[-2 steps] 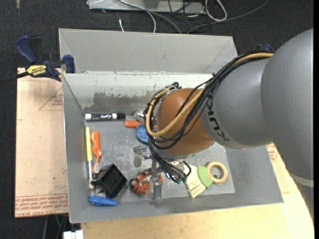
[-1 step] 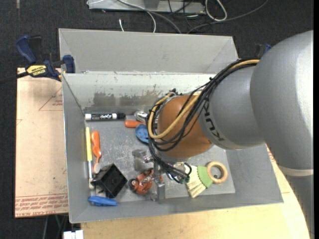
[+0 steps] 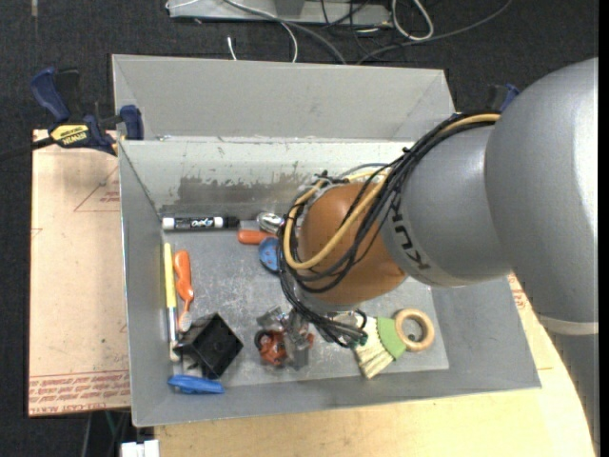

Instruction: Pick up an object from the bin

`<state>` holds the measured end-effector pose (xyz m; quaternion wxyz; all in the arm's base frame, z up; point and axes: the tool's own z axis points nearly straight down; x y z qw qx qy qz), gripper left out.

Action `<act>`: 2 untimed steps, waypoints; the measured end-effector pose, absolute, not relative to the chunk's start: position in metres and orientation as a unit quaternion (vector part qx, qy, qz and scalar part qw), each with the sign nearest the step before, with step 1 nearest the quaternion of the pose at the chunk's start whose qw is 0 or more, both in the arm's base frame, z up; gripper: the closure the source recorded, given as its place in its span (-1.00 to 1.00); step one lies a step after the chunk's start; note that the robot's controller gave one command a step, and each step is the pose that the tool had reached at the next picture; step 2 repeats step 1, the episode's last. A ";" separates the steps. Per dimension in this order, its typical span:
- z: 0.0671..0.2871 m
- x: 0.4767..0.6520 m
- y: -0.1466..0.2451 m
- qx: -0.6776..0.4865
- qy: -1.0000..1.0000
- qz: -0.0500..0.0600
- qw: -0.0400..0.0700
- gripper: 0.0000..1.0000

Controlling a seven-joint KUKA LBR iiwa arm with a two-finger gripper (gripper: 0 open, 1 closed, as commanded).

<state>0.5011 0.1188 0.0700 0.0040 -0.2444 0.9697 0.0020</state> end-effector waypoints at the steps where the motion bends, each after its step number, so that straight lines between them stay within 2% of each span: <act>1: 0.070 0.501 0.119 -0.244 0.970 0.002 0.004 1.00; 2: 0.070 0.501 0.119 -0.244 0.970 0.002 0.004 1.00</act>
Offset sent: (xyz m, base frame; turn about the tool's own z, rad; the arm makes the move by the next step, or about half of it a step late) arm -0.0001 0.0002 0.0919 0.0001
